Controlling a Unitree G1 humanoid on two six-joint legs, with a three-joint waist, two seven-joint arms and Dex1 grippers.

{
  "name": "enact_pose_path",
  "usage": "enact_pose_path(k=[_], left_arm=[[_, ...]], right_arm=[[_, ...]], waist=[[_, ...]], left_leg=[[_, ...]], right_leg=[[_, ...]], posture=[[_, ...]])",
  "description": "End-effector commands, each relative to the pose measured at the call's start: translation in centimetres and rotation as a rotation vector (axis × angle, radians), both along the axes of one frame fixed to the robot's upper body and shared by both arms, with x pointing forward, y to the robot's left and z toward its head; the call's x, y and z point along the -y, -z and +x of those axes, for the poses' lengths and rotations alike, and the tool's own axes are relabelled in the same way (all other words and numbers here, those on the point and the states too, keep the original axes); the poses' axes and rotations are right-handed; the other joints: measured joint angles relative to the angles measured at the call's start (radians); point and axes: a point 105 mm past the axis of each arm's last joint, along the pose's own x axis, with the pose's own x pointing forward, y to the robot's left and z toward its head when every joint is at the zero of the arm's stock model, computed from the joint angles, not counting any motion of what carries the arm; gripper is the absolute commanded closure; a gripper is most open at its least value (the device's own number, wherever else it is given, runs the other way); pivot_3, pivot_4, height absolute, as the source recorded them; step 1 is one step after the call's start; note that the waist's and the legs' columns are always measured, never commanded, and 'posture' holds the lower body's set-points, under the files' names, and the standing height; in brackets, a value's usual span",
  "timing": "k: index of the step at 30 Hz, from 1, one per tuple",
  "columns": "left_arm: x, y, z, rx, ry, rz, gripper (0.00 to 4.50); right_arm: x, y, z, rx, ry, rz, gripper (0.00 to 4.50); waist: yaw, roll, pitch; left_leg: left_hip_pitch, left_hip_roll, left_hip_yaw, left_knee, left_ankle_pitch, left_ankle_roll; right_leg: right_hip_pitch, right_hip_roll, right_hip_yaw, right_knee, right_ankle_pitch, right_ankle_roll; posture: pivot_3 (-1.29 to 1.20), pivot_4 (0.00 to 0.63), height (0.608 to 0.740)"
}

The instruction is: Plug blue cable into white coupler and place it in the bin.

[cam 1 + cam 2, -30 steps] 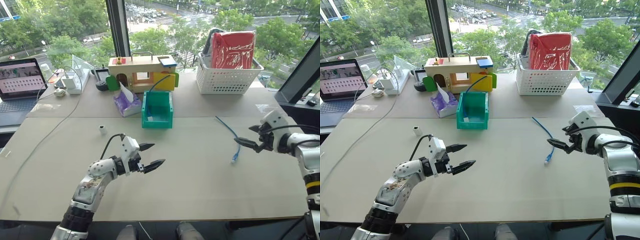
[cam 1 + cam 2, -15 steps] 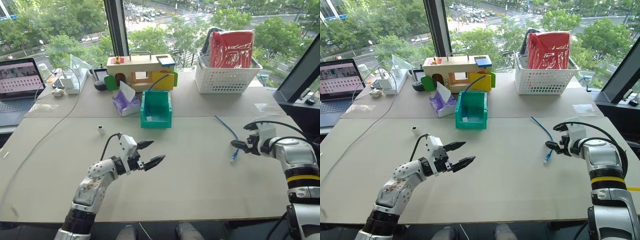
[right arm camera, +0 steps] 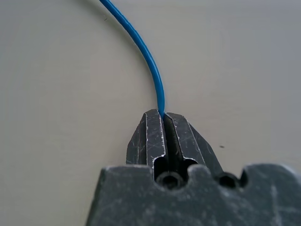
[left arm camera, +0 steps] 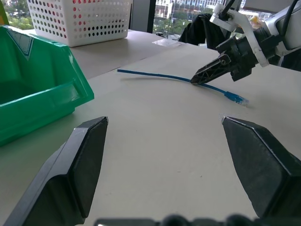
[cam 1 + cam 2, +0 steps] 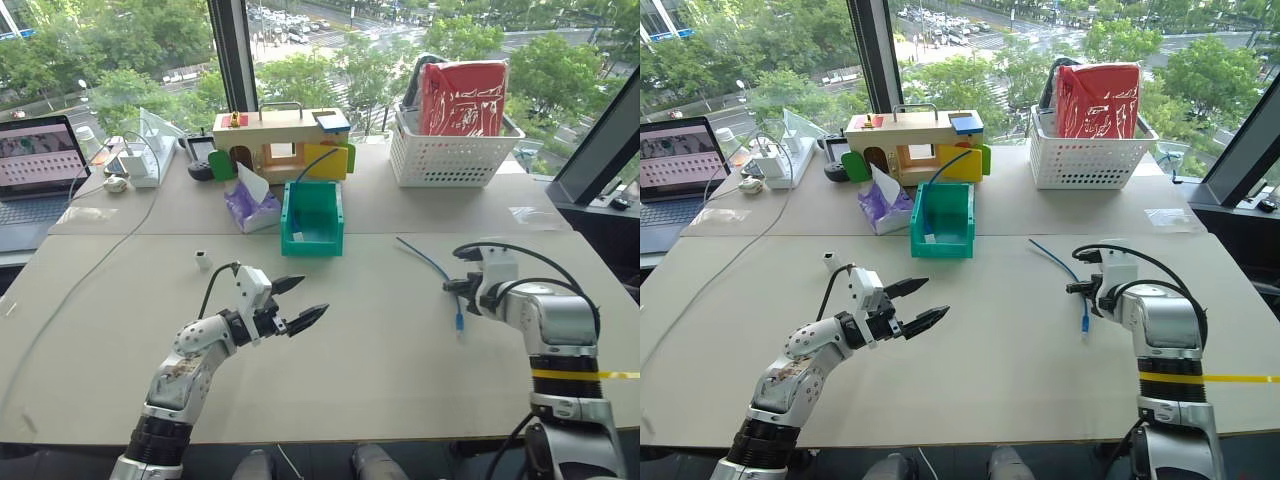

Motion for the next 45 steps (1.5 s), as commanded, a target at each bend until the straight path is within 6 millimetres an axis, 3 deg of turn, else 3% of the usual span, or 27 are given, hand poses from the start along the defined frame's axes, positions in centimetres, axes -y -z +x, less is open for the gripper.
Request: enact_pose_path(k=[1, 3, 9, 20, 28, 33, 35, 38, 42, 45], left_arm=[[0.1, -0.8, -0.2, 0.042, 0.001, -0.009, 0.34], [0.2, -0.7, -0.3, 0.043, 0.002, -0.01, 0.34], [0.6, -0.6, -0.3, 0.044, 0.006, -0.02, 0.34], [1.0, -1.0, -0.1, 0.042, 0.006, -0.036, 0.34], [1.4, -1.2, 0.0, 0.033, 0.001, -0.058, 0.34], [1.6, -1.3, -0.1, 0.027, -0.005, -0.071, 0.34], [1.6, -1.2, -0.1, 0.026, -0.002, -0.065, 0.34], [1.7, -0.8, -0.1, 0.031, -0.002, -0.036, 0.34], [1.9, -0.8, 0.1, 0.032, -0.001, -0.044, 0.34], [2.0, -0.9, 0.1, 0.037, 0.002, -0.045, 0.34]], right_arm=[[-0.4, -1.4, -0.9, 0.044, 0.117, 0.041, 4.42], [-1.5, -0.7, -1.7, 0.009, 0.212, 0.135, 4.42], [-3.7, 0.4, -3.0, -0.061, 0.376, 0.132, 4.42], [-0.5, 0.5, -3.6, -0.048, 0.887, 0.261, 4.42], [-1.3, 0.5, -3.2, -0.048, 0.96, 0.356, 4.42], [-1.8, 0.1, -2.8, -0.008, 0.943, 0.446, 3.02], [-1.5, -0.8, -2.5, 0.045, 0.905, 0.437, 2.2], [-0.5, -1.3, -3.1, 0.102, 0.904, 0.434, 1.41], [1.5, -4.9, -3.4, 0.325, 0.849, 0.419, 0.01], [1.6, -8.4, -2.6, 0.481, 0.662, 0.377, 0.01]], waist=[[0.002, 0.0, 0.0], [0.002, 0.001, 0.0], [0.0, 0.002, -0.001], [0.004, 0.003, -0.002], [-0.024, 0.004, -0.002], [-0.029, 0.004, -0.002], [-0.029, 0.004, -0.002], [-0.029, 0.004, -0.002], [-0.027, 0.004, -0.002], [-0.029, 0.004, -0.002]], left_leg=[[0.0, 0.0, -0.001, 0.0, 0.0, 0.0], [-0.001, 0.0, -0.003, 0.0, 0.0, 0.0], [-0.005, 0.001, -0.009, 0.0, 0.001, -0.002], [-0.007, 0.0, -0.015, 0.0, 0.002, -0.004], [-0.006, 0.0, -0.017, -0.002, 0.003, -0.002], [-0.006, 0.0, -0.017, -0.002, 0.003, -0.002], [-0.006, 0.0, -0.017, -0.003, 0.003, -0.002], [-0.006, 0.0, -0.017, -0.003, 0.003, -0.002], [-0.006, 0.0, -0.017, -0.003, 0.003, -0.002], [-0.007, 0.0, -0.018, -0.003, 0.003, -0.002]], right_leg=[[0.0, 0.0, -0.001, 0.0, 0.0, 0.0], [0.0, 0.0, -0.003, 0.0, 0.0, 0.0], [-0.002, 0.0, -0.01, 0.001, 0.001, -0.003], [-0.001, -0.004, -0.022, 0.0, 0.001, -0.005], [-0.001, -0.003, -0.022, 0.001, 0.0, -0.006], [-0.001, -0.003, -0.023, 0.001, 0.0, -0.006], [-0.001, -0.003, -0.023, 0.001, 0.0, -0.006], [-0.001, -0.003, -0.023, 0.001, 0.0, -0.006], [-0.001, -0.003, -0.023, 0.001, 0.0, -0.006], [-0.001, -0.003, -0.023, 0.001, 0.0, -0.006]], posture=[[0.0, 0.15, 0.71], [0.0, 0.15, 0.71], [0.0, 0.15, 0.71], [0.0, 0.15, 0.71], [0.0, 0.15, 0.71], [0.0, 0.15, 0.71], [0.0, 0.15, 0.71], [0.0, 0.15, 0.71], [0.0, 0.15, 0.71], [0.0, 0.15, 0.71]])
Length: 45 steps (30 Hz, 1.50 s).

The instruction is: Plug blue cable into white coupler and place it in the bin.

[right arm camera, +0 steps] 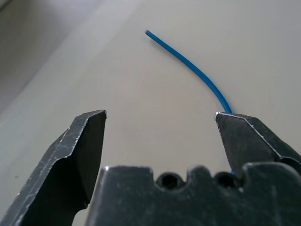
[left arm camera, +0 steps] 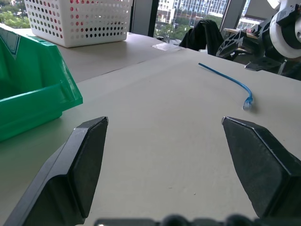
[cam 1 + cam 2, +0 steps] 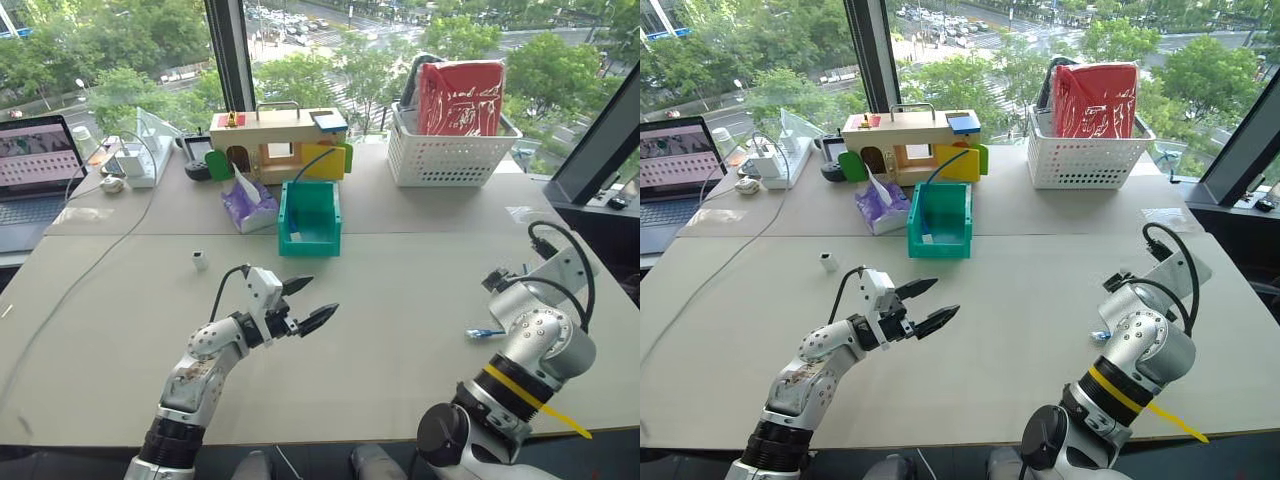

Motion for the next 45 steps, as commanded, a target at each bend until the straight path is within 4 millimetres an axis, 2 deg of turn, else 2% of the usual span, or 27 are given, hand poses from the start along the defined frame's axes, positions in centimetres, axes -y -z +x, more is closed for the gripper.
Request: enact_pose_path(k=[1, 3, 4, 5, 6, 7, 8, 9, 11, 14, 15, 18, 20, 22, 27, 30, 40, 45], left_arm=[[0.5, -1.3, 0.0, 0.063, 0.018, -0.008, 0.34], [0.6, -1.3, 0.0, 0.069, 0.023, -0.006, 0.34], [0.6, -1.3, 0.0, 0.071, 0.027, -0.003, 0.34], [0.7, -1.3, 0.0, 0.073, 0.03, -0.001, 0.34], [0.7, -1.4, 0.0, 0.075, 0.031, 0.0, 0.34], [0.7, -1.4, 0.1, 0.076, 0.031, 0.0, 0.34], [0.6, -1.4, 0.1, 0.077, 0.031, 0.003, 0.34], [0.6, -1.3, 0.2, 0.079, 0.033, 0.009, 0.34], [0.5, -1.2, 0.2, 0.08, 0.036, 0.014, 0.34], [0.6, -1.2, 0.3, 0.081, 0.039, 0.012, 0.34], [0.6, -1.2, 0.4, 0.081, 0.041, 0.012, 0.34], [0.7, -1.1, 0.4, 0.083, 0.047, 0.01, 0.34], [1.1, -1.0, 0.6, 0.077, 0.059, 0.006, 0.34], [1.5, -0.8, 0.6, 0.077, 0.083, 0.011, 0.34], [1.5, -1.1, 1.0, 0.097, 0.082, 0.022, 0.34], [1.3, -0.9, 1.1, 0.099, 0.073, 0.024, 0.34], [0.9, -0.6, 0.8, 0.097, 0.065, 0.03, 0.34], [1.0, -0.9, 1.1, 0.114, 0.061, 0.04, 0.34]], right_arm=[[-3.2, -3.7, 1.9, 0.194, -0.401, -0.153, 0.01], [-6.3, -3.9, 2.0, 0.18, -0.781, -0.253, 0.01], [-6.0, -4.5, 0.9, 0.158, -0.941, -0.54, 0.01], [-5.3, -3.6, -0.2, 0.043, -1.068, -0.815, 0.01], [-3.9, -1.5, -1.4, -0.117, -1.206, -0.944, 0.01], [-2.7, -0.3, -2.3, -0.225, -1.284, -1.006, 0.01], [-1.1, -0.3, -2.8, -0.246, -1.31, -0.939, 0.01], [0.7, -0.5, -3.1, -0.265, -1.33, -0.94, 0.01], [3.0, -1.0, -3.7, -0.291, -1.377, -0.97, 0.01], [4.7, -1.4, -4.4, -0.279, -1.43, -0.948, 0.01], [4.9, -1.3, -5.0, -0.284, -1.495, -0.955, 0.01], [5.2, -0.8, -6.0, -0.291, -1.598, -0.936, 0.01], [5.4, 1.5, -5.6, -0.383, -1.648, -0.957, 0.01], [4.9, 2.6, -4.7, -0.373, -1.676, -0.944, 0.01], [4.9, 3.6, -3.4, -0.351, -1.711, -0.937, 0.01], [5.1, 4.4, -3.1, -0.362, -1.73, -0.927, 0.01], [5.4, 5.9, -3.8, -0.398, -1.771, -0.84, 0.01], [4.7, 6.2, -4.1, -0.404, -1.799, -0.816, 1.43]], waist=[[0.0, 0.0, 0.0], [0.001, 0.001, 0.001], [0.003, 0.002, 0.001], [0.013, 0.003, 0.002], [0.026, 0.005, 0.004], [0.032, 0.005, 0.003], [0.031, 0.004, 0.003], [0.028, 0.003, 0.003], [0.023, 0.002, 0.004], [0.026, 0.002, 0.005], [0.028, 0.002, 0.005], [0.031, 0.001, 0.006], [0.029, 0.0, 0.006], [0.026, 0.0, 0.006], [0.031, 0.001, 0.007], [0.035, 0.001, 0.007], [0.035, 0.001, 0.007], [0.033, 0.002, 0.007]], left_leg=[[0.0, 0.0, 0.0, 0.0, 0.0, 0.0], [0.0, -0.001, 0.0, 0.0, 0.0, 0.0], [0.0, -0.002, 0.0, 0.0, 0.0, 0.0], [0.0, -0.002, 0.0, 0.0, 0.0, 0.0], [-0.002, -0.003, 0.0, 0.0, 0.0, 0.0], [-0.002, -0.008, -0.003, -0.002, 0.0, 0.0], [-0.002, -0.011, -0.003, -0.003, 0.0, 0.0], [-0.002, -0.011, -0.003, -0.003, -0.001, 0.002], [-0.002, -0.012, -0.002, -0.002, -0.001, 0.002], [-0.001, -0.014, -0.001, -0.001, 0.0, 0.001], [0.001, -0.014, -0.001, -0.001, 0.0, 0.002], [0.011, -0.014, -0.002, -0.001, 0.001, 0.002], [0.012, -0.014, -0.002, -0.001, 0.001, 0.002], [0.012, -0.014, -0.002, 0.0, 0.001, 0.002], [0.011, -0.014, -0.003, 0.0, 0.001, 0.002], [0.01, -0.014, -0.003, 0.0, 0.001, 0.002], [0.011, -0.015, -0.003, 0.0, 0.001, 0.002], [0.011, -0.015, -0.003, 0.001, 0.001, 0.002]], right_leg=[[0.0, 0.0, 0.0, 0.0, 0.0, 0.0], [0.0, -0.001, 0.0, -0.001, 0.0, 0.0], [0.001, -0.002, 0.0, -0.001, 0.0, 0.0], [0.001, -0.002, 0.0, -0.001, 0.0, 0.001], [0.001, -0.003, -0.001, -0.002, -0.002, 0.002], [0.001, -0.009, -0.003, -0.002, -0.006, 0.004], [0.002, -0.012, -0.004, -0.002, -0.009, 0.006], [0.003, -0.012, -0.005, -0.004, -0.012, 0.009], [0.004, -0.014, -0.004, -0.004, -0.009, 0.006], [0.004, -0.016, -0.003, -0.002, -0.008, 0.007], [0.005, -0.015, -0.003, -0.002, -0.008, 0.007], [0.017, -0.015, -0.004, -0.003, -0.012, 0.014], [0.018, -0.015, -0.004, -0.004, -0.012, 0.015], [0.018, -0.015, -0.004, -0.004, -0.012, 0.015], [0.018, -0.015, -0.004, -0.003, -0.012, 0.014], [0.018, -0.015, -0.004, -0.004, -0.008, 0.008], [0.018, -0.016, -0.004, -0.003, -0.008, 0.008], [0.018, -0.016, -0.004, -0.003, -0.008, 0.008]], posture=[[0.0, 0.15, 0.71], [0.0, 0.15, 0.71], [0.0, 0.15, 0.71], [0.0, 0.15, 0.71], [0.0, 0.15, 0.71], [0.0, 0.15, 0.71], [0.0, 0.15, 0.71], [0.0, 0.15, 0.71], [0.0, 0.15, 0.71], [0.0, 0.15, 0.71], [0.0, 0.15, 0.71], [0.0, 0.15, 0.71], [0.0, 0.15, 0.71], [0.0, 0.15, 0.71], [0.0, 0.15, 0.71], [0.0, 0.15, 0.71], [0.0, 0.15, 0.71], [0.0, 0.15, 0.71]])
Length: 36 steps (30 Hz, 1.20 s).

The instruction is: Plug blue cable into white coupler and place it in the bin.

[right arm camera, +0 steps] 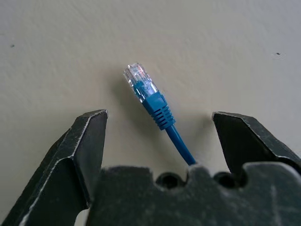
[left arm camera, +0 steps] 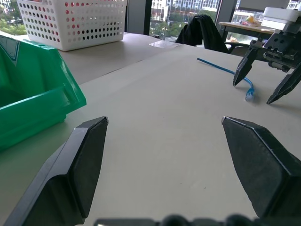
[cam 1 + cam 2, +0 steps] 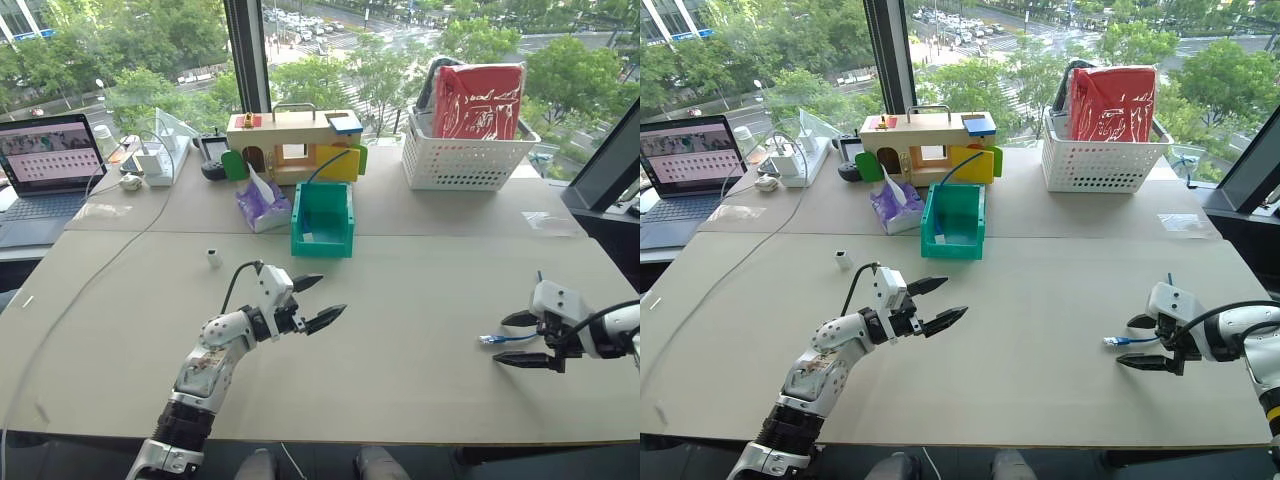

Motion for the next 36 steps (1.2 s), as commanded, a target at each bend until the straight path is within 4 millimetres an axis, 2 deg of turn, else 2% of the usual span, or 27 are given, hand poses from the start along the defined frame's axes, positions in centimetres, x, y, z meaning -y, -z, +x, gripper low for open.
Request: enact_pose_path(k=[1, 7, 9, 13, 16, 19, 25, 30, 36], left_arm=[[-0.1, -1.4, 0.3, 0.078, -0.011, 0.0, 0.34], [-0.5, -1.4, 0.6, 0.084, -0.02, 0.006, 0.34], [-0.5, -1.4, 0.7, 0.087, -0.02, 0.009, 0.34], [-0.7, -1.3, 0.7, 0.092, -0.016, 0.022, 0.34], [-0.9, -1.1, 0.6, 0.099, -0.009, 0.047, 0.34], [-1.9, -0.8, 0.7, 0.102, -0.02, 0.081, 0.34], [-2.6, -0.9, 1.0, 0.112, -0.02, 0.111, 0.34], [-2.7, -1.2, 1.0, 0.119, -0.027, 0.109, 0.34], [-2.6, -0.5, 0.3, 0.105, -0.021, 0.126, 0.34]], right_arm=[[-0.6, -0.9, 0.0, 0.008, -0.015, 0.014, 1.78], [-1.5, -1.4, 0.1, 0.01, -0.034, -0.005, 3.92], [-1.8, -2.3, 0.7, 0.047, -0.042, -0.022, 4.41], [-4.0, -5.2, 2.4, 0.143, -0.077, 0.004, 4.42], [-6.5, -6.4, 3.6, 0.196, -0.129, -0.004, 4.43], [-10.4, -6.9, 4.8, 0.24, -0.196, 0.065, 4.43], [-16.2, -6.3, 4.6, 0.241, -0.314, 0.147, 4.43], [-18.6, -5.4, 3.8, 0.208, -0.355, 0.186, 4.43], [-20.7, -3.8, 2.4, 0.168, -0.423, 0.173, 4.43]], waist=[[0.0, 0.0, 0.0], [0.001, 0.0, 0.0], [0.001, 0.0, 0.0], [-0.004, 0.0, 0.0], [-0.006, 0.0, 0.0], [-0.004, 0.0, 0.0], [0.012, 0.0, 0.0], [0.023, 0.0, 0.0], [0.022, 0.0, 0.0]], left_leg=[[0.0, 0.0, 0.0, 0.0, 0.0, 0.0], [0.0, 0.0, 0.0, 0.0, 0.0, 0.0], [0.0, 0.0, 0.0, 0.0, 0.0, 0.0], [0.0, 0.0, 0.0, 0.0, 0.0, 0.0], [0.0, 0.0, 0.0, 0.0, 0.0, 0.0], [0.0, 0.0, -0.002, 0.0, 0.0, 0.0], [-0.004, 0.0, -0.004, 0.001, 0.0, 0.0], [-0.004, 0.0, -0.006, 0.001, 0.0, 0.0], [-0.004, 0.0, -0.008, 0.001, 0.0, 0.0]], right_leg=[[0.0, 0.0, 0.0, 0.0, 0.0, 0.0], [0.0, 0.0, 0.0, 0.0, 0.0, 0.0], [0.0, 0.0, 0.0, 0.0, 0.0, 0.0], [-0.001, 0.0, 0.0, 0.001, 0.0, 0.0], [-0.001, 0.001, 0.0, 0.001, 0.0, 0.0], [-0.001, 0.001, -0.001, 0.001, 0.0, 0.0], [-0.002, 0.0, -0.004, 0.0, 0.0, -0.001], [-0.002, 0.0, -0.007, 0.001, 0.001, -0.001], [-0.002, 0.0, -0.009, 0.001, 0.001, -0.002]], posture=[[0.0, 0.15, 0.71], [0.0, 0.15, 0.71], [0.0, 0.15, 0.71], [0.0, 0.15, 0.71], [0.0, 0.15, 0.71], [0.0, 0.15, 0.71], [0.0, 0.15, 0.71], [0.0, 0.15, 0.71], [0.0, 0.15, 0.71]])
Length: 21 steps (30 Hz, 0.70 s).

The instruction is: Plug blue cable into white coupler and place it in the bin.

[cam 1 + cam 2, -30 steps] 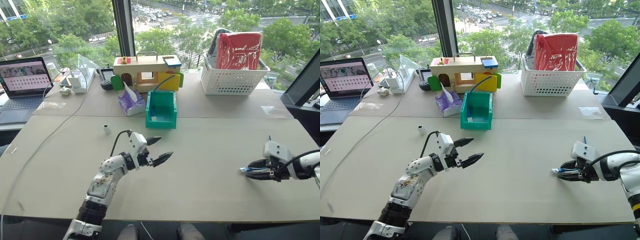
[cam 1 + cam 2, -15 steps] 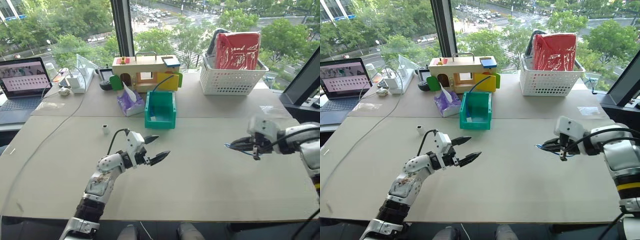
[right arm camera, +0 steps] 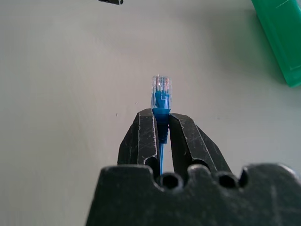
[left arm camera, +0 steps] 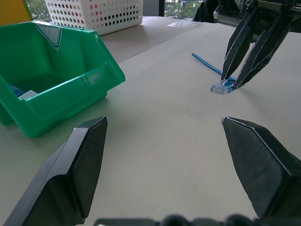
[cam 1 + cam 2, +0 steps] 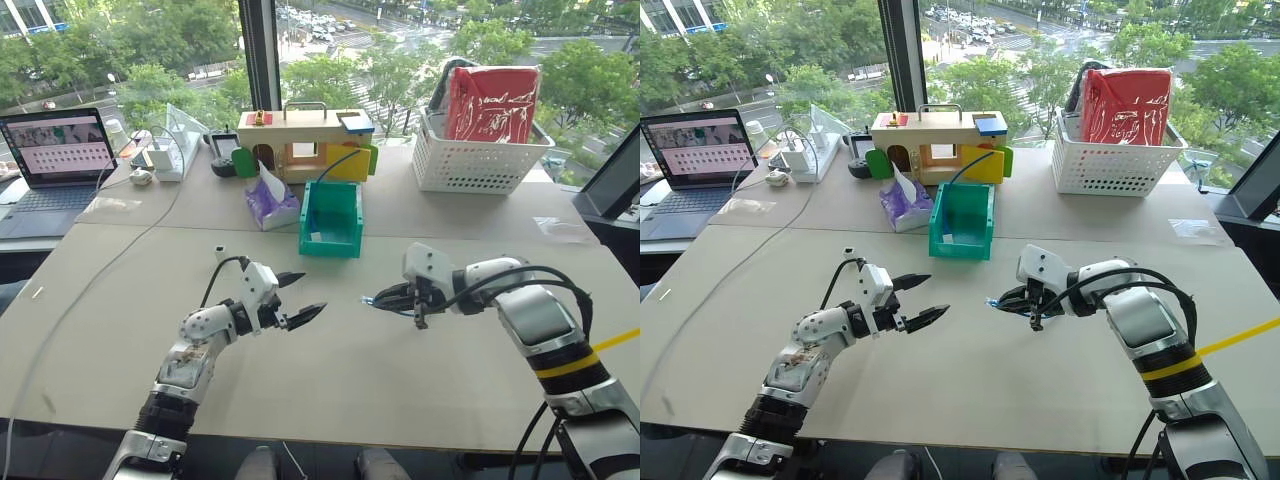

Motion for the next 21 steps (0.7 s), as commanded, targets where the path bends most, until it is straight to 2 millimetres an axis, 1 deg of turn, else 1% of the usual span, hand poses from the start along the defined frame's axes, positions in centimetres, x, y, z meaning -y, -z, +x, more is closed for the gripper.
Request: enact_pose_path(k=[1, 4, 7, 9, 10, 11, 12, 14, 17, 19, 21], left_arm=[[0.1, -0.6, -0.5, 0.052, 0.019, 0.035, 0.34], [0.0, 0.5, -0.9, 0.061, 0.052, 0.126, 0.34], [0.1, 1.4, -1.4, 0.061, 0.098, 0.193, 0.34], [0.2, 1.7, -1.8, 0.052, 0.133, 0.214, 0.34], [0.3, 1.7, -2.1, 0.039, 0.168, 0.223, 0.34], [0.5, 1.6, -2.6, 0.026, 0.207, 0.224, 0.34], [0.6, 1.5, -2.8, 0.017, 0.234, 0.223, 0.34], [0.7, 1.2, -3.3, 0.015, 0.316, 0.265, 0.34], [0.7, 1.1, -3.5, 0.007, 0.404, 0.311, 0.34], [1.1, 1.2, -3.2, 0.016, 0.435, 0.327, 0.34], [1.6, 1.3, -2.7, 0.025, 0.445, 0.337, 0.34]], right_arm=[[-1.8, 0.1, -1.0, 0.024, -0.051, 0.006, 4.43], [-3.1, 0.3, -0.8, 0.074, -0.059, 0.023, 4.43], [-3.7, 0.9, -0.8, 0.094, -0.073, 0.017, 4.43], [-4.2, 1.0, -1.3, 0.095, -0.106, 0.025, 3.41], [-4.7, 0.9, -1.8, 0.087, -0.133, 0.036, 3.27], [-5.0, 0.8, -2.2, 0.079, -0.15, 0.046, 2.8], [-5.2, 0.7, -2.5, 0.072, -0.159, 0.053, 2.56], [-5.3, 0.6, -2.8, 0.081, -0.176, 0.041, 1.84], [-5.2, -0.1, -2.5, 0.127, -0.153, 0.059, 0.86], [-4.8, -1.0, -2.1, 0.163, -0.114, 0.082, 0.11], [-4.2, -2.0, -1.9, 0.175, -0.07, 0.108, 0.05]], waist=[[-0.001, 0.0, 0.0], [-0.005, 0.0, 0.0], [-0.003, 0.0, 0.0], [-0.001, 0.0, 0.0], [0.0, 0.0, 0.0], [0.0, 0.0, 0.0], [0.0, 0.0, 0.0], [0.0, 0.0, 0.0], [0.0, 0.0, 0.0], [0.0, 0.0, 0.0], [0.001, 0.0, 0.0]], left_leg=[[0.0, 0.0, 0.0, 0.0, 0.0, 0.0], [0.0, 0.0, -0.001, 0.0, 0.0, 0.0], [0.0, 0.0, -0.002, 0.0, 0.0, -0.001], [0.0, 0.0, -0.003, 0.0, 0.001, -0.001], [-0.001, 0.0, -0.003, 0.0, 0.001, -0.001], [-0.001, 0.0, -0.003, 0.0, 0.001, -0.001], [-0.001, 0.0, -0.004, 0.0, 0.001, -0.001], [-0.002, 0.001, -0.005, 0.0, 0.001, -0.001], [-0.002, 0.001, -0.006, 0.0, 0.001, -0.001], [-0.002, 0.001, -0.007, 0.0, 0.001, -0.001], [-0.002, 0.001, -0.007, 0.0, 0.001, -0.002]], right_leg=[[0.0, 0.0, 0.0, 0.0, 0.0, 0.0], [0.0, 0.001, -0.002, 0.001, 0.0, -0.001], [0.0, 0.001, -0.003, 0.001, 0.0, -0.001], [0.0, 0.0, -0.003, 0.0, 0.0, -0.001], [0.0, 0.0, -0.004, 0.0, 0.0, -0.001], [0.0, 0.0, -0.004, 0.0, 0.0, -0.001], [0.0, 0.0, -0.005, 0.0, 0.0, -0.001], [0.0, 0.0, -0.007, 0.001, 0.0, -0.002], [0.0, 0.001, -0.01, 0.001, -0.001, -0.003], [0.0, 0.001, -0.01, 0.001, -0.001, -0.003], [0.001, 0.001, -0.01, 0.001, -0.001, -0.003]], posture=[[0.0, 0.15, 0.71], [0.0, 0.15, 0.71], [0.0, 0.15, 0.71], [0.0, 0.15, 0.71], [0.0, 0.15, 0.71], [0.0, 0.15, 0.71], [0.0, 0.15, 0.71], [0.0, 0.15, 0.71], [0.0, 0.15, 0.71], [0.0, 0.15, 0.71], [0.0, 0.15, 0.71]])
